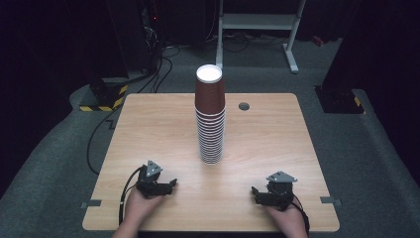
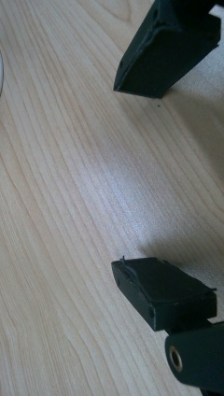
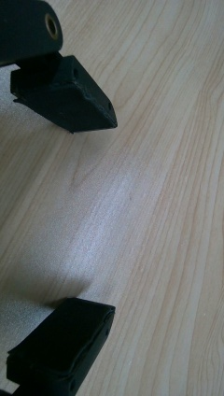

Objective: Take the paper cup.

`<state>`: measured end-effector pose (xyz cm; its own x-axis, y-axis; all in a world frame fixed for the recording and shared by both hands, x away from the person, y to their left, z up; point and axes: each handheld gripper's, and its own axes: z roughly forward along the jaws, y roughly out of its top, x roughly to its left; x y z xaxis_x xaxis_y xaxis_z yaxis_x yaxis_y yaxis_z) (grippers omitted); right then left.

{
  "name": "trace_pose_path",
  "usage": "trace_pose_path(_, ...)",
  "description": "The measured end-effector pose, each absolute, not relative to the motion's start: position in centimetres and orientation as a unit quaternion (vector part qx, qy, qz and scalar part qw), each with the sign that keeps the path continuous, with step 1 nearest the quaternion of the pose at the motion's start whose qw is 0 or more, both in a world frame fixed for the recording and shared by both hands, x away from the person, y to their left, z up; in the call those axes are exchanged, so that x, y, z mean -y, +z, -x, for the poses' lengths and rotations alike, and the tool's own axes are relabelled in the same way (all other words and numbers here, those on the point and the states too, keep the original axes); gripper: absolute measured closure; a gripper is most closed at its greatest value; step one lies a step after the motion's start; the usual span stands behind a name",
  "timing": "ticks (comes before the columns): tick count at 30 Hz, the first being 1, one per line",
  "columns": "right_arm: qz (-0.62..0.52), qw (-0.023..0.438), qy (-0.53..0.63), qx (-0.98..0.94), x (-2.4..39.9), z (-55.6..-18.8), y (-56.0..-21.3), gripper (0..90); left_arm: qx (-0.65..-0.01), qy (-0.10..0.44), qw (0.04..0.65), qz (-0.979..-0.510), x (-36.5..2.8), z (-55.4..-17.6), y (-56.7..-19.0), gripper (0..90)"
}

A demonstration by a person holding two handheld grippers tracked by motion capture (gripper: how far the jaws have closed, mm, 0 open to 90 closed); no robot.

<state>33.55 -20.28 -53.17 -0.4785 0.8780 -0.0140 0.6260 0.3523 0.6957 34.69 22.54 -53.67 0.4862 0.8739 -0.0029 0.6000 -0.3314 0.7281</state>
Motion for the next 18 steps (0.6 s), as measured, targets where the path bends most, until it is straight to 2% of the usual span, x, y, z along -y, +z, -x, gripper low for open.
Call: trace_pose_path(18,-0.469,0.197,0.320,-0.800,20.26,-33.66,-53.18,9.7,-0.449,0.190,0.340,-0.804,-22.70,-34.50,-53.49,12.5)
